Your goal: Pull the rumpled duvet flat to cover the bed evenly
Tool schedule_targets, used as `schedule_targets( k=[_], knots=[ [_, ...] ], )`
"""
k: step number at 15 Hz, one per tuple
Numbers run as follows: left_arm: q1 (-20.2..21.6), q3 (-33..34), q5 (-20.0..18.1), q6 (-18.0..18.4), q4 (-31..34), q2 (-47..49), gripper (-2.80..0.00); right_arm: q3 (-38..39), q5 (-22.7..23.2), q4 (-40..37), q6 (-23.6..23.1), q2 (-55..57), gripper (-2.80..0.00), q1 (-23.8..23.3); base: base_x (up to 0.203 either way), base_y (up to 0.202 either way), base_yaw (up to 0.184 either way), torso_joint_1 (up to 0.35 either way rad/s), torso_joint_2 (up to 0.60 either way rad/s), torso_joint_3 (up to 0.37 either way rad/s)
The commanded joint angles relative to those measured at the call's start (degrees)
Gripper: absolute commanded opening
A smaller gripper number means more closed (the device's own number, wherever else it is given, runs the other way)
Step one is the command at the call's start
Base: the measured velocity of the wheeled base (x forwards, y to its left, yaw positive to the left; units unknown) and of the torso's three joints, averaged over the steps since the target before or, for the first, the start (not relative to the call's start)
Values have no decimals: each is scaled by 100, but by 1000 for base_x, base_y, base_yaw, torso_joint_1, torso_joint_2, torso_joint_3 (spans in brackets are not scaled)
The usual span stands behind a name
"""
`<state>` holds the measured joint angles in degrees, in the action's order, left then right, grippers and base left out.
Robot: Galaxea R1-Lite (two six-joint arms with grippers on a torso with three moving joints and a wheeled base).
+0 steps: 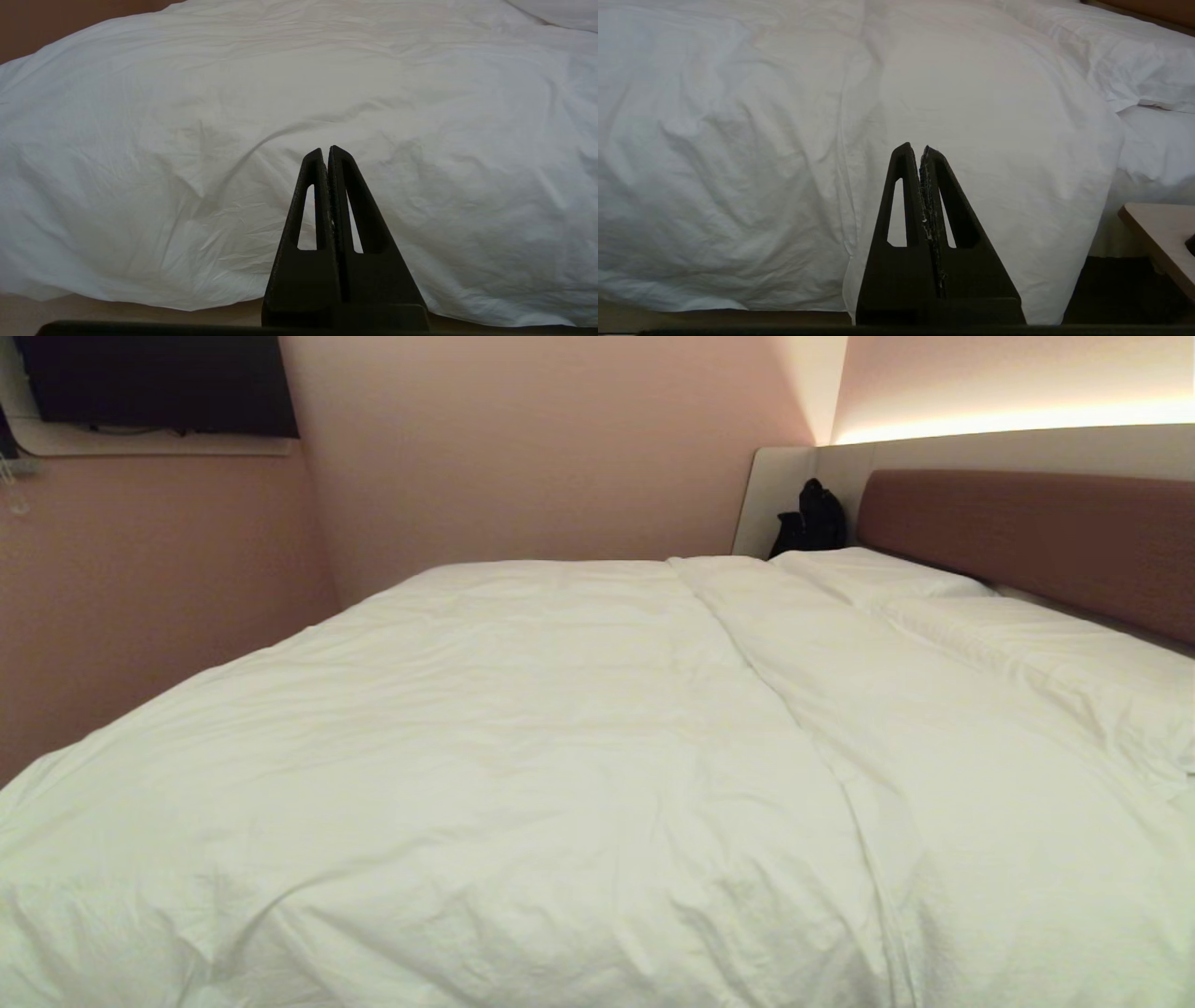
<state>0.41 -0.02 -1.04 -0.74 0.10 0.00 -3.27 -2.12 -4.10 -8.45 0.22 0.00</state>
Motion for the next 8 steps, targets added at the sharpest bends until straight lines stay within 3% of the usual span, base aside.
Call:
schedule_targets(
  k=[1, 5, 8],
  knots=[
    [2, 2, -1, -5, -1, 0, -280, 37, 168, 6, -25, -4, -280, 0, 0, 0, 0, 0, 0, 0],
    [2, 2, -1, -5, -1, 0, -280, 238, 376, 463, 16, -4, -280, 0, 0, 0, 0, 0, 0, 0],
    [2, -3, -1, -5, -1, 0, -280, 327, 372, 375, 245, -4, -280, 9, 0, 0, 0, 0, 0, 0]
  ],
)
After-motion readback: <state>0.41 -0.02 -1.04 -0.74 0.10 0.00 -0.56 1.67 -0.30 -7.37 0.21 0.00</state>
